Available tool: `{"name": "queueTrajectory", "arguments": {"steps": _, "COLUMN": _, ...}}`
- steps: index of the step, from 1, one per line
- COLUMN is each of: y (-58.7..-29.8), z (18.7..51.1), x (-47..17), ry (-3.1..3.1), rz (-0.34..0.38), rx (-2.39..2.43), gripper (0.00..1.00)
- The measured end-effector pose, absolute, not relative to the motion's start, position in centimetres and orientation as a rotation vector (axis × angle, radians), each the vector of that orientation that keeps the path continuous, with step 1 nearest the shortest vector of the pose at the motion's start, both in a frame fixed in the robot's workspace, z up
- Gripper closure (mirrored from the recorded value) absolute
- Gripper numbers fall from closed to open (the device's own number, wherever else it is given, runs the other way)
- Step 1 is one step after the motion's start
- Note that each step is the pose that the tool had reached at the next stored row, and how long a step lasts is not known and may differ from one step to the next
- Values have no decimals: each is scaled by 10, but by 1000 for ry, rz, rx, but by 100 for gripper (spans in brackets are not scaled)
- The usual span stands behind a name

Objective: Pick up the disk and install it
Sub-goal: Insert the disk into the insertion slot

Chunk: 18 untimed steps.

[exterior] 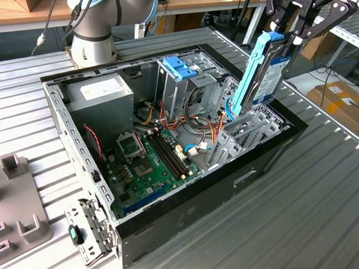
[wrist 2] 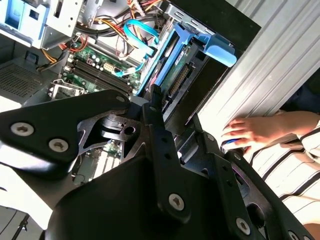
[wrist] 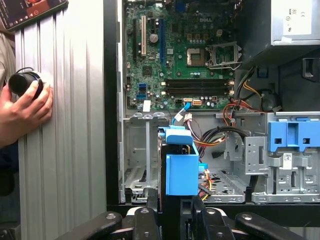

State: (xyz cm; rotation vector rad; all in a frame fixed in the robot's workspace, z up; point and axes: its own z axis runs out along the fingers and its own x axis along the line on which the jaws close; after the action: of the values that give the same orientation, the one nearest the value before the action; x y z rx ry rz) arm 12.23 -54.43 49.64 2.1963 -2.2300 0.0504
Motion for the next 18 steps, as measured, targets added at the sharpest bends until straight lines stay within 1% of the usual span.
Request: {"name": "queueTrajectory", "arguments": {"steps": 18, "y": -550, "z": 496, "x": 121, "ry": -2230, "rz": 50, "rx": 2196, "gripper": 65}}
